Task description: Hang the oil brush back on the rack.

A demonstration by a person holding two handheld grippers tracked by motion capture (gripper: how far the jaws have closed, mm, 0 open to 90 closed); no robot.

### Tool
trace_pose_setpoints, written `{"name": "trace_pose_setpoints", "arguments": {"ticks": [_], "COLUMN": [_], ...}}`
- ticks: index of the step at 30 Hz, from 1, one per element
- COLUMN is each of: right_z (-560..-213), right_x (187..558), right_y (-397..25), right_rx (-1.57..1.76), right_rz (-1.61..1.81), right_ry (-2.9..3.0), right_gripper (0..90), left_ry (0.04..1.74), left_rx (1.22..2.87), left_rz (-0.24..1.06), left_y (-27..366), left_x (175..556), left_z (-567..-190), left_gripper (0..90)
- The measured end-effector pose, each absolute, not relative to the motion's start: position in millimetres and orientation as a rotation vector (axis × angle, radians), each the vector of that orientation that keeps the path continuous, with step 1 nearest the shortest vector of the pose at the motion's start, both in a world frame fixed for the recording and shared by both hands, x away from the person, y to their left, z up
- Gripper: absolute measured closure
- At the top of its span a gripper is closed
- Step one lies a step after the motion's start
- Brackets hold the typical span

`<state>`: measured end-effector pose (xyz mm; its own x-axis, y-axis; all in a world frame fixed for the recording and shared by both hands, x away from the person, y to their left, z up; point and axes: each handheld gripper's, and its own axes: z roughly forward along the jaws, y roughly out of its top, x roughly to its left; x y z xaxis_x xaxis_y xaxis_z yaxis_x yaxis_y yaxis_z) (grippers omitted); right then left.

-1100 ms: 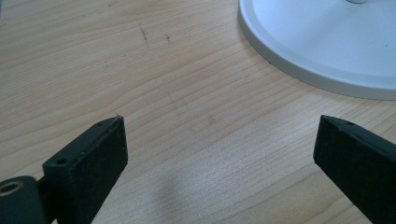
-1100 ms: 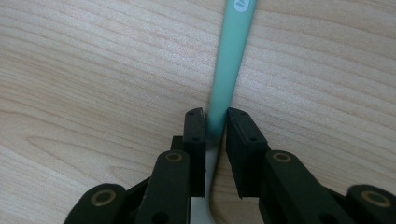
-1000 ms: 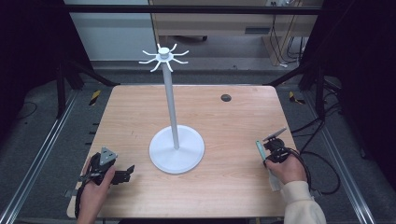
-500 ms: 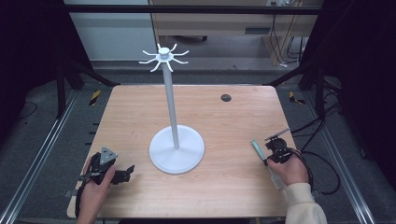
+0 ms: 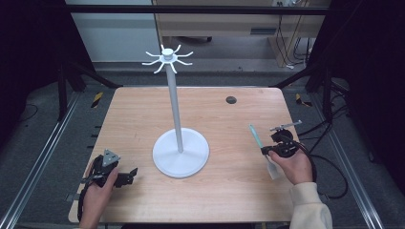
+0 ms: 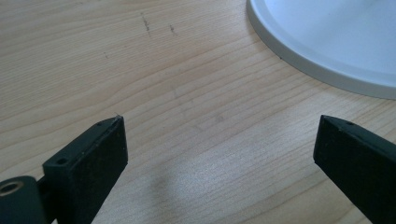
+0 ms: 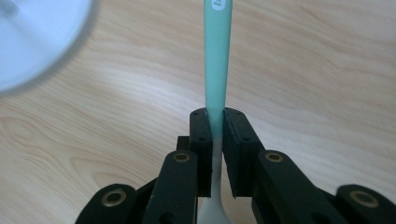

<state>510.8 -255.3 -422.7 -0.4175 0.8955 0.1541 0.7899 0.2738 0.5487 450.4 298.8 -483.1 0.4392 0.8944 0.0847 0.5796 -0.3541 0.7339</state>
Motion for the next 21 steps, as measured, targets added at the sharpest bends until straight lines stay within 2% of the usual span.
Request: {"name": "trace_pose_setpoints", "arguments": {"ticks": [11, 21], "right_z": [-405, -386], "right_x": [524, 514], "right_y": [-238, -225], "right_rx": [1.453, 1.385], "right_rz": [1.134, 1.341], "right_ry": [2.301, 2.208], "right_gripper": [82.8, 82.8], "left_ry": [1.247, 1.234], "left_rx": [2.02, 2.016], "left_rz": [0.638, 0.648], "left_y": [303, 301], "left_x": [454, 448], "left_z": [-482, -481], "left_gripper": [2.7, 2.7]}}
